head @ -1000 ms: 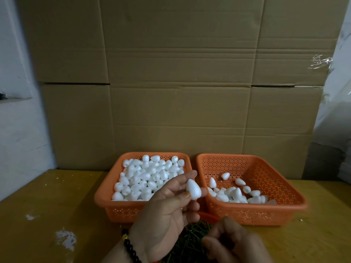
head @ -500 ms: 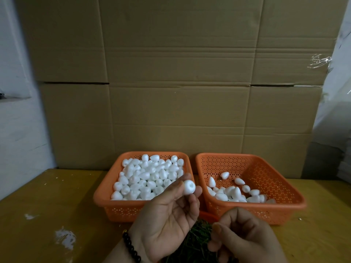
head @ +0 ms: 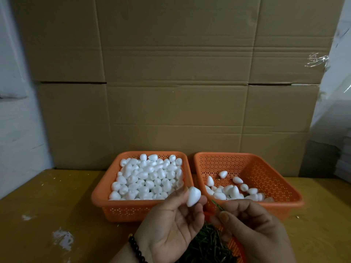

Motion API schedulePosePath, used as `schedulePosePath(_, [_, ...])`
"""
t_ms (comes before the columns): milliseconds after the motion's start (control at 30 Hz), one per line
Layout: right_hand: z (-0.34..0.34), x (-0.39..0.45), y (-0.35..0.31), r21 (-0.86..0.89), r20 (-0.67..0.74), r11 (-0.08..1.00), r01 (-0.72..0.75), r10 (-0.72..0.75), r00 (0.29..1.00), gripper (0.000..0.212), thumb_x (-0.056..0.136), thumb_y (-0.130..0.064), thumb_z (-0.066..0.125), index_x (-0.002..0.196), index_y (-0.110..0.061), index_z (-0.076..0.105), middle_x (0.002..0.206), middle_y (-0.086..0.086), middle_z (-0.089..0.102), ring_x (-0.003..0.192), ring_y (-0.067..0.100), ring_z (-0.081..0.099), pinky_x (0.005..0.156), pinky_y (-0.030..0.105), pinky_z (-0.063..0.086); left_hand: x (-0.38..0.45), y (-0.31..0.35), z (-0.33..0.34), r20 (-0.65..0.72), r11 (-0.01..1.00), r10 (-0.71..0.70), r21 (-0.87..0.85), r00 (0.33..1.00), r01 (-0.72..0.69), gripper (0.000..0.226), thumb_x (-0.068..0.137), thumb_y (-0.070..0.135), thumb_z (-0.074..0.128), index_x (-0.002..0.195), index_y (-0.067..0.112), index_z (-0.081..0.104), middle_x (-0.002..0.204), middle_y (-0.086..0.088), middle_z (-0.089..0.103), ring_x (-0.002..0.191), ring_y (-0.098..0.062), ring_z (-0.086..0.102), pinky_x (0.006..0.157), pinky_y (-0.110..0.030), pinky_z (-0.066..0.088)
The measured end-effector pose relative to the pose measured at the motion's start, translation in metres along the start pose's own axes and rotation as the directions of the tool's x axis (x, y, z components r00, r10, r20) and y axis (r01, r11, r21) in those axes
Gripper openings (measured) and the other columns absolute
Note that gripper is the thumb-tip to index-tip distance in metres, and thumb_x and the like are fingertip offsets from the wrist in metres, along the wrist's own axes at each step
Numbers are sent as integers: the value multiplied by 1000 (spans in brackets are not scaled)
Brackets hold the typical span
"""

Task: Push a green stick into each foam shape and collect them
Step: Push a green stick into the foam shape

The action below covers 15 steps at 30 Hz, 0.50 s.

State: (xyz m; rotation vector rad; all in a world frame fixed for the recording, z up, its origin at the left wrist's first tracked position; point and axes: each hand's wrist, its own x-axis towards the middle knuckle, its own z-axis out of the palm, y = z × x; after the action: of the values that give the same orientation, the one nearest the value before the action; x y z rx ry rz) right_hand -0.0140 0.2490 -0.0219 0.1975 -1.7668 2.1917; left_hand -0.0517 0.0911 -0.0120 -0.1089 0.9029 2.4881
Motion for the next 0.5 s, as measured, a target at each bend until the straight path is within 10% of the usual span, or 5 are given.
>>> schedulePosePath(500, [-5,-1,-2,-236,-13,962,139,-146,989,29,68,2,71,76,-25,78,65,14,70,55,11,65,51,15,49,-4,2,-2,82,919,167,348,982,-186,45,65,-5,67,109,-5,61,72,-14,65,57,-16,61,48,-27,53])
